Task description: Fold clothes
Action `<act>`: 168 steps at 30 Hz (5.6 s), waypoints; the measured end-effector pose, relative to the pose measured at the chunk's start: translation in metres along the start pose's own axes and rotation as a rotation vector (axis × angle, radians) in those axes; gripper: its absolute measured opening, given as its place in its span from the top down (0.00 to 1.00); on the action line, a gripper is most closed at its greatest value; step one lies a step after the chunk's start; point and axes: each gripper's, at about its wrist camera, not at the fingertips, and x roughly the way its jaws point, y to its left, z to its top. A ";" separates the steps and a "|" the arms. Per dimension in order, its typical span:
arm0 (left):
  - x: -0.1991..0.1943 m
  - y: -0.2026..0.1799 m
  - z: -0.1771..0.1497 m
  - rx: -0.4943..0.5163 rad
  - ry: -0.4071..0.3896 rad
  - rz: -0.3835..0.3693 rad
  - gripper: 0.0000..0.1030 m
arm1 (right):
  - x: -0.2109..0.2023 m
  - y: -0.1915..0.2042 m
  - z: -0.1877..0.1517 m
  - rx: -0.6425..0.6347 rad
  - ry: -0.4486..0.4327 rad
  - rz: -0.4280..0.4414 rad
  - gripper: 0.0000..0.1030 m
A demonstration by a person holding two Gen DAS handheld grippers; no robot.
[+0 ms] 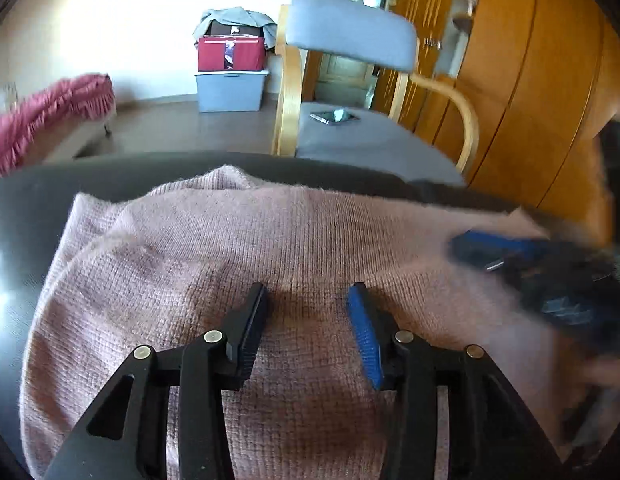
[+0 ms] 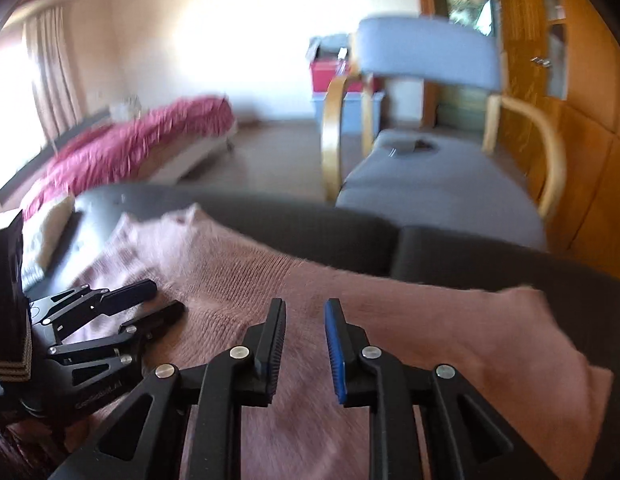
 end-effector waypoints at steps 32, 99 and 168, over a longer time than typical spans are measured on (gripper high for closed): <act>0.005 0.000 0.002 0.016 0.008 0.015 0.55 | -0.046 -0.167 -0.045 0.543 -0.099 -0.187 0.83; 0.007 0.011 0.004 -0.025 0.011 -0.034 0.55 | -0.176 -0.097 -0.197 0.525 -0.168 -0.221 0.88; -0.076 -0.038 -0.051 0.043 -0.120 -0.057 0.55 | -0.089 -0.210 -0.135 0.572 0.053 -0.019 0.72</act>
